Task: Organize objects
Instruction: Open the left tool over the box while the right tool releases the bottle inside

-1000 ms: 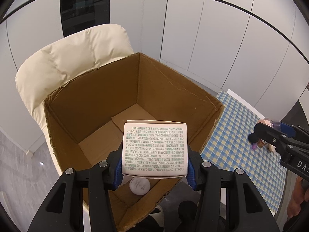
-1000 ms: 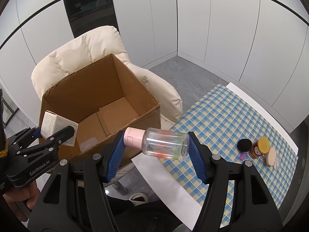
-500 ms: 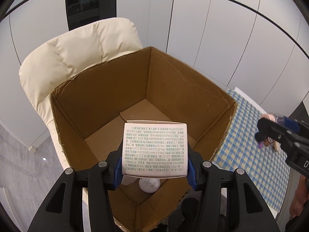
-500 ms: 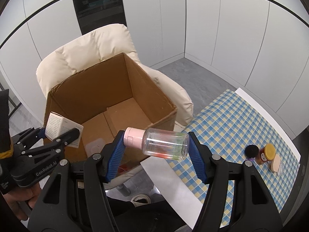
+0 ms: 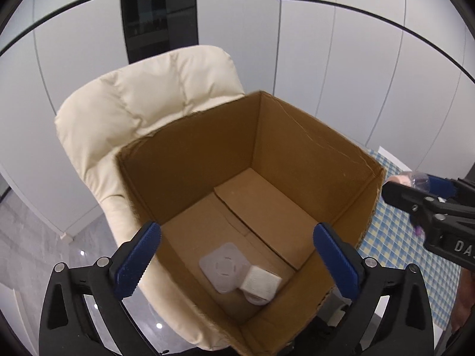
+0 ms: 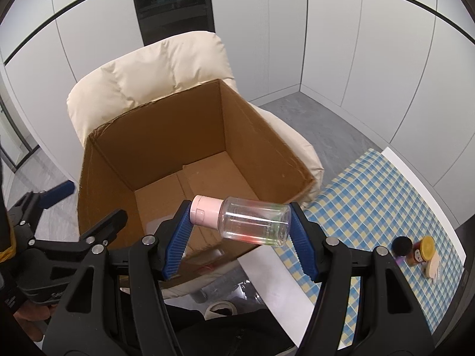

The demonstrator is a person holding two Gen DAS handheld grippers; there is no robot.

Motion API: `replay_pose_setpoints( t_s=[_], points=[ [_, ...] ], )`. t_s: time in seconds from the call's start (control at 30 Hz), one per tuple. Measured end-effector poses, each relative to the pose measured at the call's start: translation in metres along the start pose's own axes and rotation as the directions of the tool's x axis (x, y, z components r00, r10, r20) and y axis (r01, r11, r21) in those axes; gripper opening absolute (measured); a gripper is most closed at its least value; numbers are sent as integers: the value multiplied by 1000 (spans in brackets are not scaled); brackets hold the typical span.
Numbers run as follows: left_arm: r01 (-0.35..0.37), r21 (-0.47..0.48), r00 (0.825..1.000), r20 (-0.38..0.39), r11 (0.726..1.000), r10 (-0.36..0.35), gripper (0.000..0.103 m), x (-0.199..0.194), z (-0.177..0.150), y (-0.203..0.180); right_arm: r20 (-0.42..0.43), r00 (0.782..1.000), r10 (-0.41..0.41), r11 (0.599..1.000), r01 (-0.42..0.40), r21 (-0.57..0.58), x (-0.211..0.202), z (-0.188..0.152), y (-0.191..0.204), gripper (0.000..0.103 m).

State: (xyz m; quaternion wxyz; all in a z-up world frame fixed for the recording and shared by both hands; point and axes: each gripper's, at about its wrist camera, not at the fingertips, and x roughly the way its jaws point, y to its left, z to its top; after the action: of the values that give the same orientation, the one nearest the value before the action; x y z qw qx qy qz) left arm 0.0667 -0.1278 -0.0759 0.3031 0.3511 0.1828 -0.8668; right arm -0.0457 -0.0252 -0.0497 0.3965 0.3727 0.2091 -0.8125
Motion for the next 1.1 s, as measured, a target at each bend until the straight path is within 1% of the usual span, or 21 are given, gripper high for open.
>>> replay_pose_setpoints(
  t_s=[0.03,0.1,0.17,0.37,0.53,0.6,0.9,1.1],
  points=[
    [-5,-12,1000,-4,1000,5,102,-1,0,4,1,1000,2,1000,-2,-3,1,1,3,66],
    [6,-35,1000,-20,999,-7,102,0,-2,13,3,1000,5,1000,-5,-6,3,3,7,66],
    [-4,-47,1000,-29,999,2,102,0,-4,19,-1,1000,13,1000,-13,-7,6,5,11,66],
    [-22,-69,1000,2,997,22,102,-8,-4,35,-7,999,32,999,-33,-39,12,9,31,66],
    [-30,-113,999,10,993,32,102,-12,-7,48,0,999,41,997,-41,-58,16,12,42,66],
    [-31,-117,999,13,993,33,102,-14,-7,52,0,999,44,997,-44,-59,17,13,44,66],
    [-38,-126,999,17,991,41,102,-18,-10,55,-7,999,46,996,-47,-81,21,12,52,66],
    [-38,-121,999,6,992,39,102,-16,-12,51,-2,999,49,996,-49,-69,22,12,50,66]
  ],
)
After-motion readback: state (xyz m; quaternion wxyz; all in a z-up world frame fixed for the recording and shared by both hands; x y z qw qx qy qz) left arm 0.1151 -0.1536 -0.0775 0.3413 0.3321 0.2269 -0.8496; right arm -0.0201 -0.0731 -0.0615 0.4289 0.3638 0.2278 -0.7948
